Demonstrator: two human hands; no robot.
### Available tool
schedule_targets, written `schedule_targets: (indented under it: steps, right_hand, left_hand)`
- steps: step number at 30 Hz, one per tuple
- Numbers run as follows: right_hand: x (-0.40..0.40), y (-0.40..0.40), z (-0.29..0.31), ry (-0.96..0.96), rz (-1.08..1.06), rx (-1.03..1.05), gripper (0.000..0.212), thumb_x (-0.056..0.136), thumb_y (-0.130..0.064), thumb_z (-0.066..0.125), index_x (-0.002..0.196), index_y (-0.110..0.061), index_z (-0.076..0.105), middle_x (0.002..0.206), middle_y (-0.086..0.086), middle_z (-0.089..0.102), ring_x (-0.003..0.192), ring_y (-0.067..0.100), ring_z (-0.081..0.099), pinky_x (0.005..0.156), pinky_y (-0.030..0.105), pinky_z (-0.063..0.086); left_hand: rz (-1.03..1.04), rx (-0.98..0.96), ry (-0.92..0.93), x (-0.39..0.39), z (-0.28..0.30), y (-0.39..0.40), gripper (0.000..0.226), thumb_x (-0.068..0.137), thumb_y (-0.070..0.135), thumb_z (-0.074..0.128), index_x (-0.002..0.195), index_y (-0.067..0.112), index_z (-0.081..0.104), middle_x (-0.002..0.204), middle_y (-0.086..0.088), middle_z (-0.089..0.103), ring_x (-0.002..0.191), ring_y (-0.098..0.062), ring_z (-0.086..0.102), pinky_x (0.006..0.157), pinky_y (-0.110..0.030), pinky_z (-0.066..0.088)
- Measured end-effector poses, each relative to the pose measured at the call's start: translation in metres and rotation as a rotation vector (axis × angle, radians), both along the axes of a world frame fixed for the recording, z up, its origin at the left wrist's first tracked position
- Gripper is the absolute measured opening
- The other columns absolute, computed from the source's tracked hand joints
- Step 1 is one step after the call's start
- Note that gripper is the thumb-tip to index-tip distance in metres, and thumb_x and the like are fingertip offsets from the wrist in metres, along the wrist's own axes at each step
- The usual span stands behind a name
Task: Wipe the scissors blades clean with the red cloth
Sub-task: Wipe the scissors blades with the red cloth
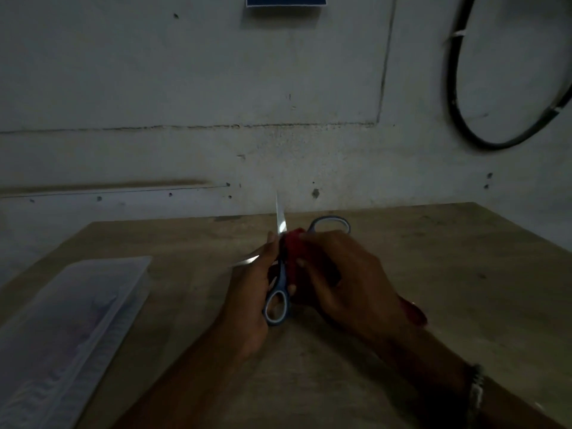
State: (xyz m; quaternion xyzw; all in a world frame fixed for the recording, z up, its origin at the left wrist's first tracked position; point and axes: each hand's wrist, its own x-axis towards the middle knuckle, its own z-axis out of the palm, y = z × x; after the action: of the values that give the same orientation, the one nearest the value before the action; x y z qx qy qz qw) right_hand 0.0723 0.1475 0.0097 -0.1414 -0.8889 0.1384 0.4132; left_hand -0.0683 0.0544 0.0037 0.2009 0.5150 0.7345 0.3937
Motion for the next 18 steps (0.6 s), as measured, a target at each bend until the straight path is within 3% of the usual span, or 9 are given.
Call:
schedule_targets:
  steps: [2,4,6,8,11,15,16,18]
  right_hand:
    - [-0.002,0.002,-0.002,-0.09,-0.027,0.053,0.052,0.099,-0.044,0.056,0.148,-0.026,0.055,0.134,-0.004,0.061,0.111,0.008,0.06,0.092,0.028,0.057]
    - [-0.001,0.008,-0.004,-0.082,-0.087,0.075,0.056,0.097,-0.047,0.053,0.149,-0.027,0.053,0.13,0.0,0.061,0.104,0.012,0.061,0.085,0.028,0.058]
    - [0.004,0.013,-0.001,0.014,-0.165,0.018,0.049,0.098,-0.033,0.065,0.146,-0.029,0.055,0.122,-0.004,0.059,0.094,0.007,0.06,0.078,0.022,0.056]
    - [0.009,0.019,0.003,0.108,-0.242,-0.092,0.046,0.098,-0.023,0.069,0.142,-0.028,0.058,0.119,-0.006,0.058,0.089,0.001,0.056,0.076,0.012,0.05]
    - [0.012,0.014,0.006,0.107,-0.203,-0.039,0.044,0.099,-0.025,0.067,0.142,-0.025,0.058,0.118,-0.006,0.057,0.085,-0.001,0.059,0.073,0.016,0.055]
    - [0.003,-0.01,-0.002,-0.076,-0.114,0.184,0.06,0.099,-0.036,0.063,0.155,-0.029,0.043,0.131,-0.003,0.055,0.103,0.007,0.059,0.077,0.021,0.058]
    - [0.001,-0.013,-0.005,-0.115,-0.121,0.213,0.067,0.097,-0.035,0.066,0.157,-0.029,0.039,0.133,-0.002,0.054,0.105,0.009,0.059,0.076,0.023,0.059]
    - [-0.001,-0.012,-0.009,-0.151,-0.161,0.232,0.081,0.09,-0.029,0.078,0.159,-0.027,0.036,0.131,-0.001,0.054,0.103,0.012,0.059,0.073,0.027,0.06]
  left_hand:
    - [0.021,-0.011,0.039,0.004,0.001,0.0,0.087,0.056,0.075,0.079,0.121,0.017,0.071,0.117,-0.014,0.075,0.115,-0.037,0.069,0.105,-0.061,0.05]
    - [0.033,0.004,0.057,0.002,0.001,0.002,0.097,0.043,0.078,0.085,0.117,0.016,0.072,0.103,-0.01,0.077,0.095,-0.031,0.073,0.089,-0.051,0.058]
    - [0.048,0.042,0.067,-0.001,0.004,0.001,0.076,0.058,0.066,0.081,0.111,0.012,0.073,0.08,-0.006,0.071,0.067,-0.018,0.067,0.065,-0.036,0.054]
    - [0.065,0.075,0.052,-0.001,0.007,0.001,0.057,0.069,0.052,0.07,0.108,0.011,0.073,0.066,-0.002,0.065,0.053,-0.011,0.06,0.054,-0.031,0.049]
    - [0.091,0.068,0.039,0.0,0.007,0.003,0.055,0.071,0.052,0.069,0.11,0.012,0.074,0.07,-0.004,0.066,0.059,-0.015,0.061,0.058,-0.034,0.051]
    - [0.035,0.021,0.071,0.005,0.001,0.002,0.061,0.076,0.062,0.07,0.116,0.017,0.075,0.111,-0.014,0.077,0.101,-0.033,0.072,0.095,-0.057,0.056]
    - [0.027,0.014,0.077,0.005,0.0,0.001,0.059,0.078,0.062,0.068,0.116,0.019,0.075,0.111,-0.011,0.077,0.102,-0.033,0.073,0.094,-0.056,0.057]
    - [0.058,0.028,0.072,0.002,0.0,0.0,0.056,0.075,0.058,0.068,0.112,0.018,0.076,0.093,-0.005,0.076,0.082,-0.024,0.072,0.074,-0.042,0.06]
